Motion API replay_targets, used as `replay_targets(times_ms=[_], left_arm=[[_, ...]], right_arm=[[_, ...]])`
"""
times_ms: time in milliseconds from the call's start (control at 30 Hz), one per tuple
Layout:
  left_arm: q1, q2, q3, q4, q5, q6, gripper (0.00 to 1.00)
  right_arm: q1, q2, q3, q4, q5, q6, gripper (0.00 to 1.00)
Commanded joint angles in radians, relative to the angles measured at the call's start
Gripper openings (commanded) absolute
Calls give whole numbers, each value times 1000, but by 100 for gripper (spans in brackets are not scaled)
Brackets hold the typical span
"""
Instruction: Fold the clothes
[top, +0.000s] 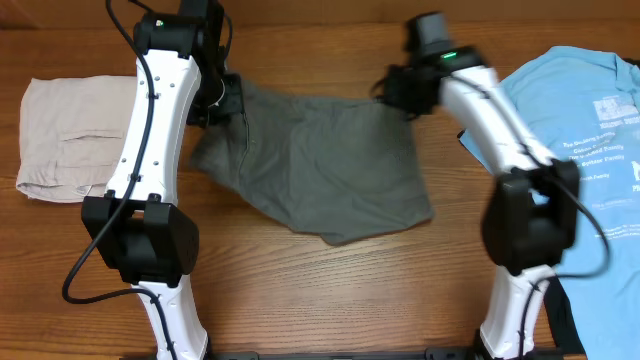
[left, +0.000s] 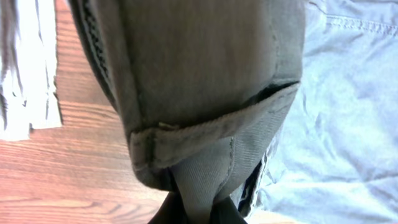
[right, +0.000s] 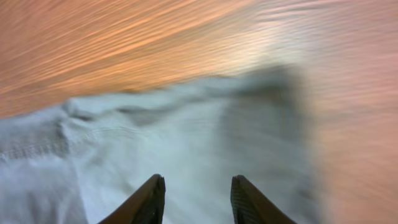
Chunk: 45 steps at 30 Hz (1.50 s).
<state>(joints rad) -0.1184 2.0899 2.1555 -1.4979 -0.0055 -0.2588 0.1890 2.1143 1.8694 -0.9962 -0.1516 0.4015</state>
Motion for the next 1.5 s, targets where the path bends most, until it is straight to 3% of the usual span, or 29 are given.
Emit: replay_targets(times_ms=[0, 167, 367, 433, 733, 1067, 1300, 1467], left_arm=[[-7, 1, 33, 26, -79, 47, 4], [-6, 1, 35, 42, -279, 73, 4], [-5, 1, 35, 87, -560, 103, 4], [-5, 1, 35, 106, -586, 123, 4], [-29, 1, 35, 94, -269, 111, 4], [-39, 1, 35, 111, 177, -26, 12], [-61, 3, 32, 143, 251, -146, 14], [-111, 16, 32, 174, 251, -154, 15]], right_arm=[[-74, -37, 13, -117, 10, -69, 34], [-182, -36, -35, -253, 20, -69, 29], [-240, -36, -84, -293, 20, -69, 29], [-240, -37, -84, -299, 20, -69, 30], [-237, -36, -84, -301, 20, -69, 31], [-237, -36, -86, -312, 20, -69, 32], [-235, -36, -130, -292, 19, -69, 35], [-235, -36, -177, -253, 19, -69, 34]])
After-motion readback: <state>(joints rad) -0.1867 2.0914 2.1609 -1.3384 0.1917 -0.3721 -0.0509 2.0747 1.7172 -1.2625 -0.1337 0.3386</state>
